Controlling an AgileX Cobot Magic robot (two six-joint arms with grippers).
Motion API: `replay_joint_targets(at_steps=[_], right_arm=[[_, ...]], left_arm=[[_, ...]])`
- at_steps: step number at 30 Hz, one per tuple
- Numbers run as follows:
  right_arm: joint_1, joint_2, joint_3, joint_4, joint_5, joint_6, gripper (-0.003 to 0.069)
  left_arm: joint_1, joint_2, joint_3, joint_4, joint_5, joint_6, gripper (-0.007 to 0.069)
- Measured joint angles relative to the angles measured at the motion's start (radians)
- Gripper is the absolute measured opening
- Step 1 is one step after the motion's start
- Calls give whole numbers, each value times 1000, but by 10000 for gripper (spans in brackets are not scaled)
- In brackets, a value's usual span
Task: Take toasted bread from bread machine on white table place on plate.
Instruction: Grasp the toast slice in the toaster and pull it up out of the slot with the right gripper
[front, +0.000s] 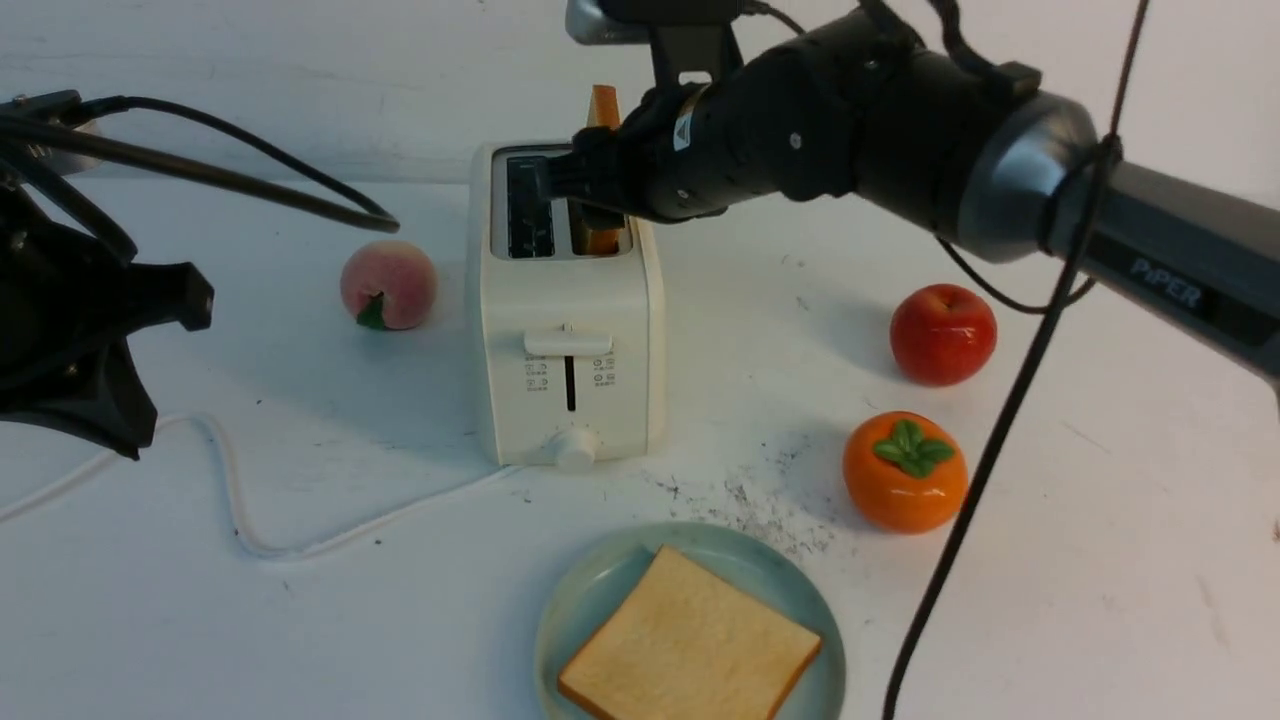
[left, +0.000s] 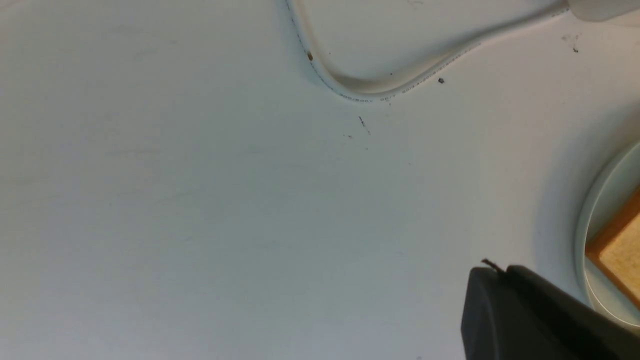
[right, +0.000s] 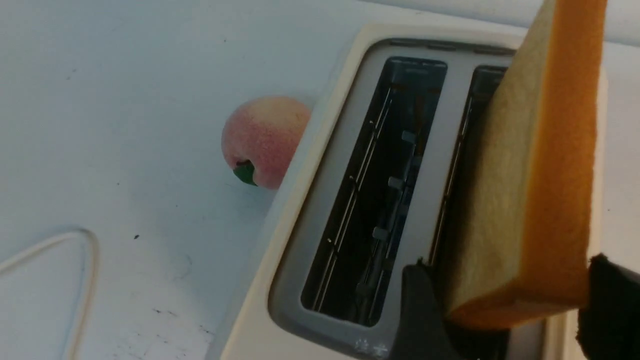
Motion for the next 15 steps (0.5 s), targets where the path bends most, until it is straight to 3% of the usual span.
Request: replay_joint_targets(at_steps=[5, 6, 9, 15], right_arm=[[0, 16, 0, -5, -44, 0, 218], [0, 16, 0, -18, -59, 0, 108], [0, 1, 0, -50, -52, 0, 51], [0, -120, 0, -80, -13, 0, 54]], left_arm=[[0, 0, 0, 1, 1, 0, -13], [0, 0, 0, 1, 5, 0, -13], [0, 0, 0, 1, 9, 0, -13], [0, 0, 0, 4, 20, 0, -13]])
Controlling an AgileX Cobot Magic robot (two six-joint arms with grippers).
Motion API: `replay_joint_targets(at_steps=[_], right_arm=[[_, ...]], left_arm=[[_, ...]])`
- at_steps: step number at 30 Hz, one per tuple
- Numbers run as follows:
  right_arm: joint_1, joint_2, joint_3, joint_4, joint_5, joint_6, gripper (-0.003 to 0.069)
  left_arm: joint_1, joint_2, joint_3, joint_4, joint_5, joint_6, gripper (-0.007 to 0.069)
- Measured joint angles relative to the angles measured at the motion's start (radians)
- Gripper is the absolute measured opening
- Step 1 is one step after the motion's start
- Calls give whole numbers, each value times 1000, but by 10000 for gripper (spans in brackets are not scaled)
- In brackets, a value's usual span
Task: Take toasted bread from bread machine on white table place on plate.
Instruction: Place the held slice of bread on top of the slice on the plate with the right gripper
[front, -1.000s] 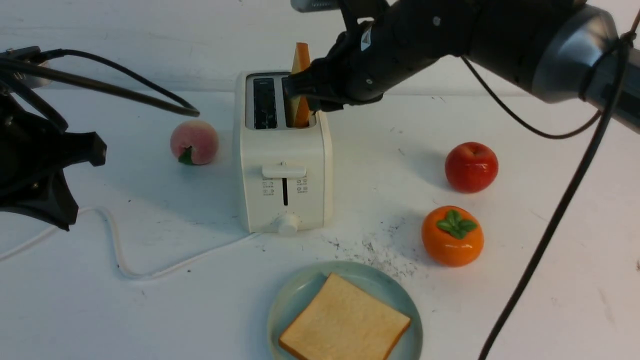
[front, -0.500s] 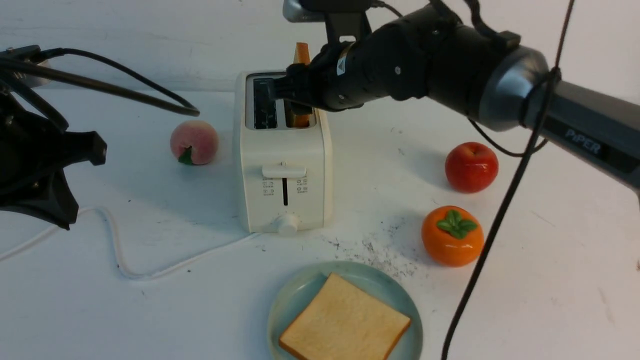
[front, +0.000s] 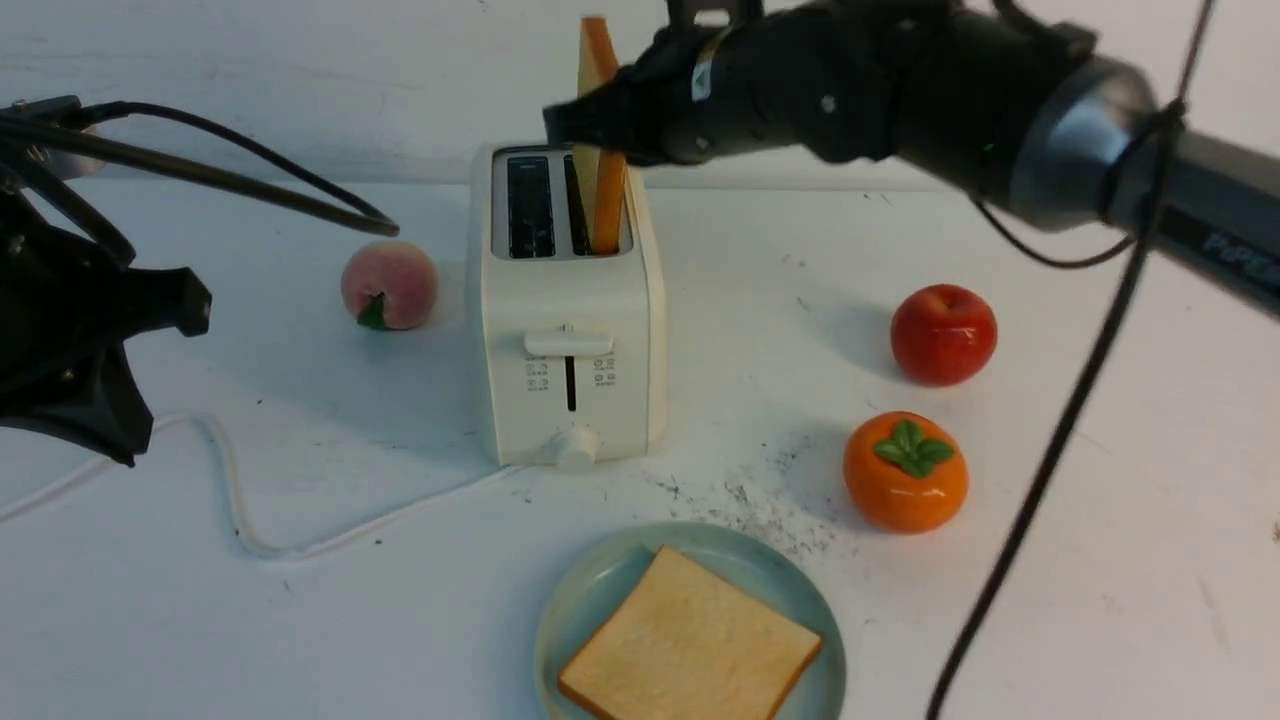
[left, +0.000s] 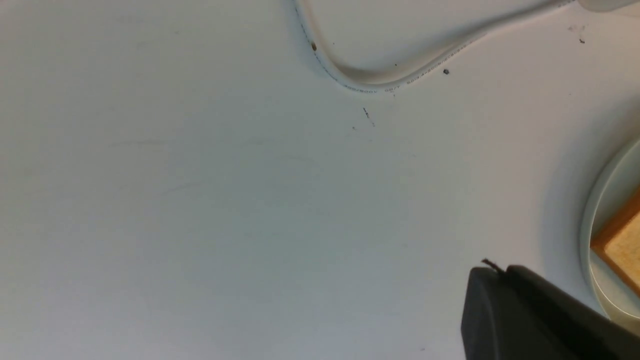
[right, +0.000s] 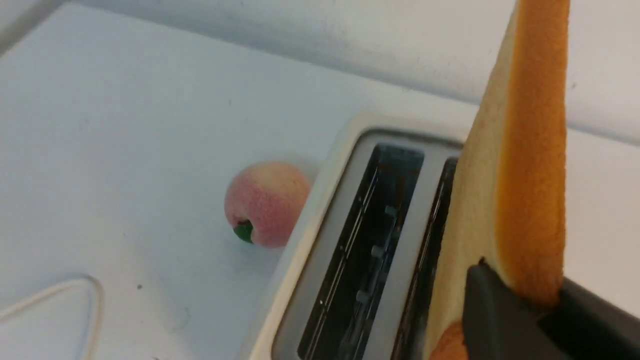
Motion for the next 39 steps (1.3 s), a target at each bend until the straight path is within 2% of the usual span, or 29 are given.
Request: replay_joint_targets(at_steps=[5, 11, 14, 17, 20, 23, 25, 26, 27, 31, 32, 33, 34, 35, 39], right_arm=[[0, -152, 0, -11, 98, 0, 54], [0, -354, 10, -159, 472, -15, 54], [0, -427, 73, -190, 694, -16, 54], [0, -483, 205, -181, 745, -10, 54], [0, -544, 411, -92, 743, -5, 54], [0, -582, 611, 63, 644, -31, 54], [0, -592, 756, 219, 503, -102, 54], [0, -592, 767, 233, 491, -119, 54], [0, -589, 846, 351, 395, -195, 54], [0, -571, 901, 550, 306, -366, 54], [0, -569, 902, 560, 303, -366, 54], [0, -558, 904, 636, 283, -430, 54], [0, -558, 904, 636, 280, -437, 54], [0, -547, 904, 710, 255, -488, 54], [0, -509, 904, 820, 200, -602, 54]], left_arm=[[0, 0, 0, 2, 4, 0, -13], [0, 0, 0, 3, 4, 0, -12], [0, 0, 0, 3, -7, 0, -11], [0, 0, 0, 2, -23, 0, -8], [1, 0, 0, 2, -33, -9, -6], [1, 0, 0, 2, -35, -12, -3], [1, 0, 0, 1, -36, -14, -3], [1, 0, 0, 1, -36, -14, -3], [1, 0, 0, 2, -37, -15, -1], [2, 0, 0, 4, -38, -15, 1], [2, 0, 0, 3, -38, -15, 1], [2, 0, 0, 3, -38, -15, 3], [2, 0, 0, 3, -38, -15, 3], [2, 0, 0, 3, -38, -15, 4], [2, 0, 0, 3, -38, -15, 8]])
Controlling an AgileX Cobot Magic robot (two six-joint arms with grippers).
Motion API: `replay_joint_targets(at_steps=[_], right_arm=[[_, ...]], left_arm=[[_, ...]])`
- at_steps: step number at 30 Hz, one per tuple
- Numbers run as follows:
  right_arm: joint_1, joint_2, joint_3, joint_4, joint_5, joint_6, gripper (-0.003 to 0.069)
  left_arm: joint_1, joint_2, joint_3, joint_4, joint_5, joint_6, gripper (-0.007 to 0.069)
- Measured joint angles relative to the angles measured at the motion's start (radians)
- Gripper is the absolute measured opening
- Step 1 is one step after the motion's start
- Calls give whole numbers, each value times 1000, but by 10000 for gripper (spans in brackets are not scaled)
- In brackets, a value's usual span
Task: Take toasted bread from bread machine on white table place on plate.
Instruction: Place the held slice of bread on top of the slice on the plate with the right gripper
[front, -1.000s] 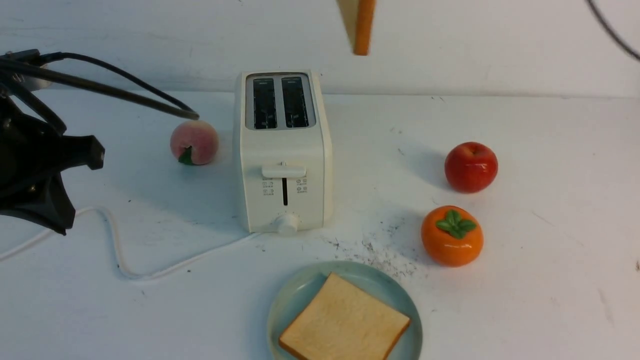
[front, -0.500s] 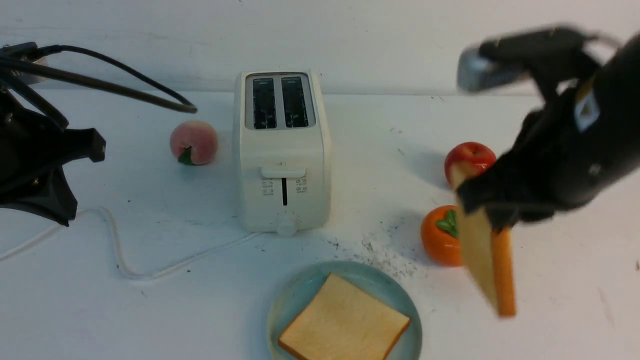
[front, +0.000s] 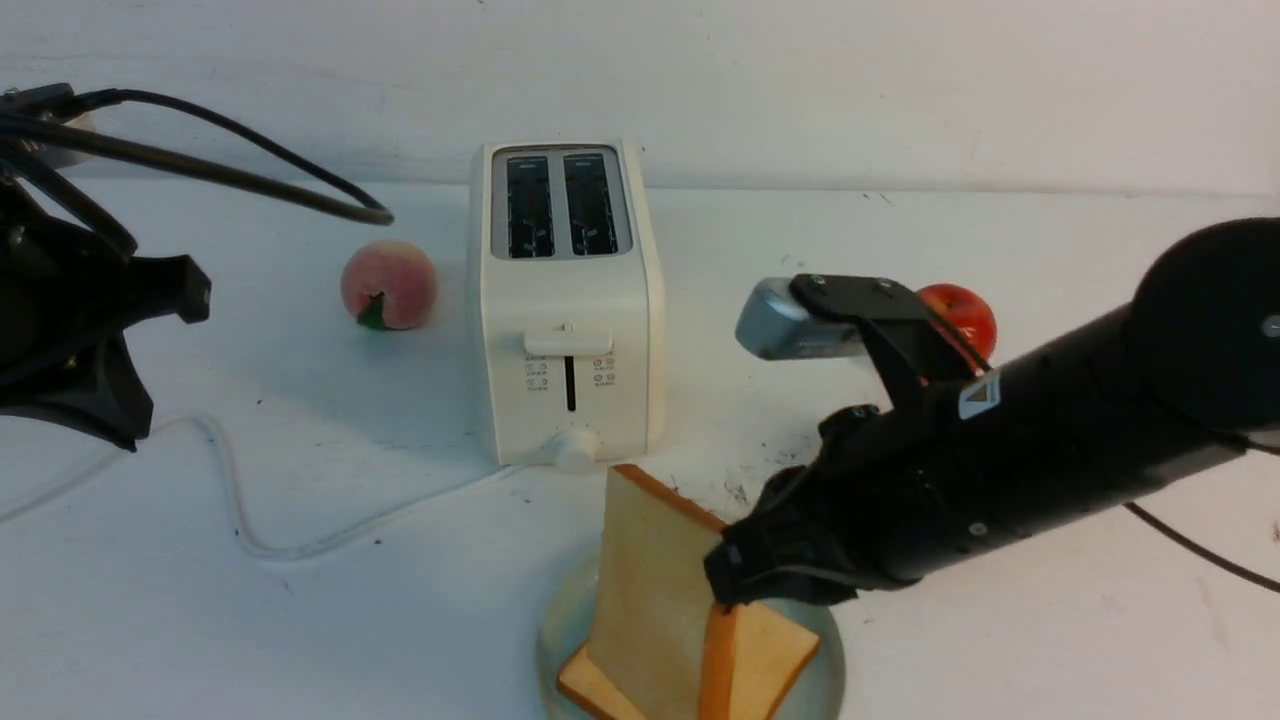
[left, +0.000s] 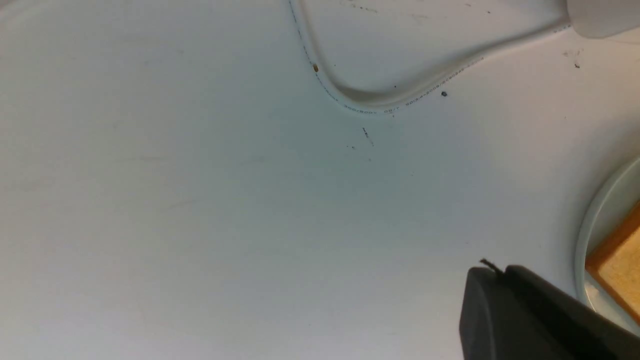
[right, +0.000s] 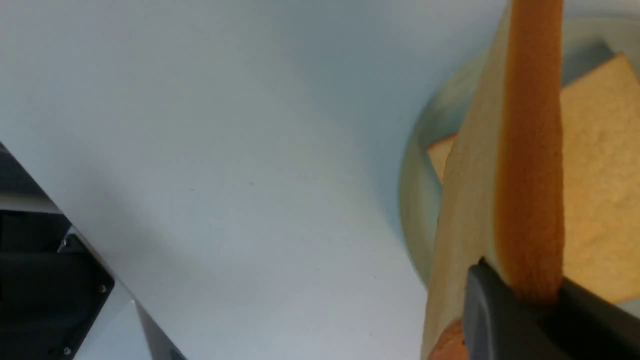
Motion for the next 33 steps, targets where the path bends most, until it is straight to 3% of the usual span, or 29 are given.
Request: replay_joint_targets(at_steps=[8, 22, 28, 33], right_arm=[[0, 109, -2, 75, -53, -72, 54], [0, 154, -2, 16, -42, -75, 63], [0, 173, -1, 13, -30, -75, 196], [0, 220, -1, -19, -29, -75, 392]], left_arm=[[0, 0, 1, 1, 0, 0, 18], [0, 0, 2, 1, 0, 0, 27], [0, 0, 2, 1, 0, 0, 31], [0, 0, 2, 1, 0, 0, 38]])
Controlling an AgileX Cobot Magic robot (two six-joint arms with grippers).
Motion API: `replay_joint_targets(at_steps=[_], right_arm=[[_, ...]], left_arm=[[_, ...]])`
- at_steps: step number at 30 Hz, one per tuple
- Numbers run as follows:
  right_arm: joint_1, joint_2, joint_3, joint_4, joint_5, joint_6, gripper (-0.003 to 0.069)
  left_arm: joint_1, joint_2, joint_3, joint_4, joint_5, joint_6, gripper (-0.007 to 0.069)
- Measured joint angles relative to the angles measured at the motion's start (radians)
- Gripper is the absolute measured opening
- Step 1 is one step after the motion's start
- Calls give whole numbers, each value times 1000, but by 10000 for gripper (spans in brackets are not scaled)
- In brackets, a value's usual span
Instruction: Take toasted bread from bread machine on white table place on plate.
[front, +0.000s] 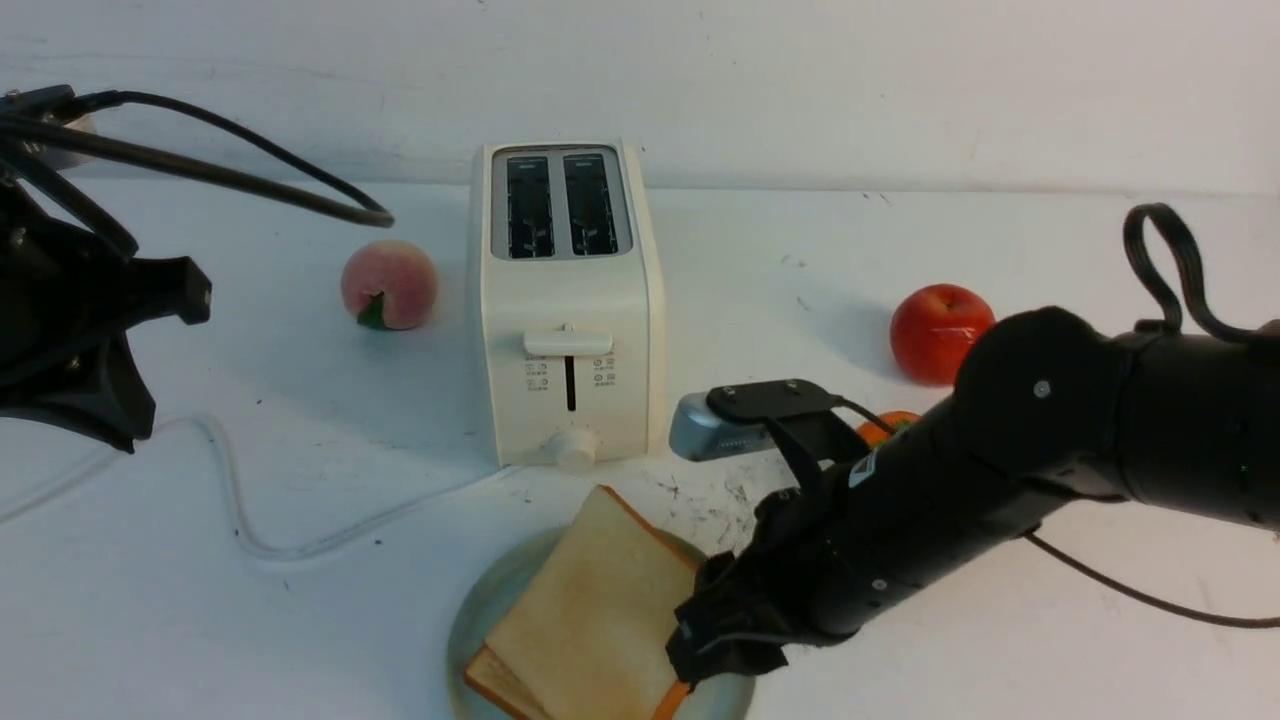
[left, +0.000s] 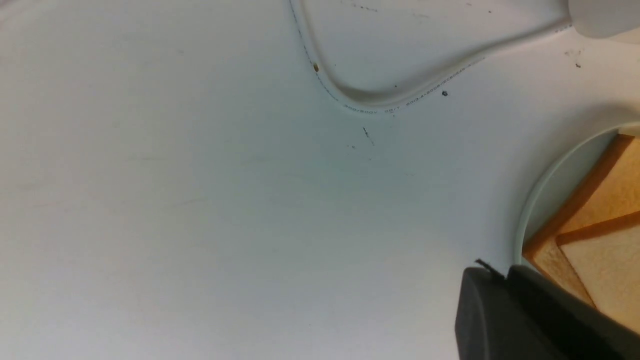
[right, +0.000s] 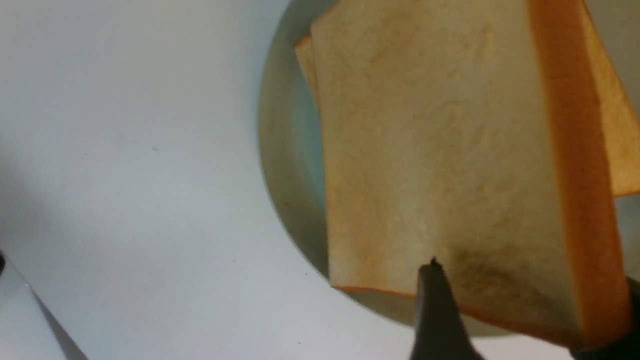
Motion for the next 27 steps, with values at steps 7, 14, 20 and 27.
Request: replay_joint_targets(at_steps=[7, 14, 20, 27], right_arm=[[0, -3, 0, -81, 0, 0, 501], [0, -83, -2, -153, -23, 0, 512], [0, -187, -61, -236, 34, 0, 494], [0, -355, -163, -360, 278, 21, 350]], left_arm=[[0, 0, 0, 0, 0, 0, 38], [0, 0, 0, 0, 0, 0, 38], [0, 0, 0, 0, 0, 0, 43], [0, 0, 0, 0, 1, 0, 50]])
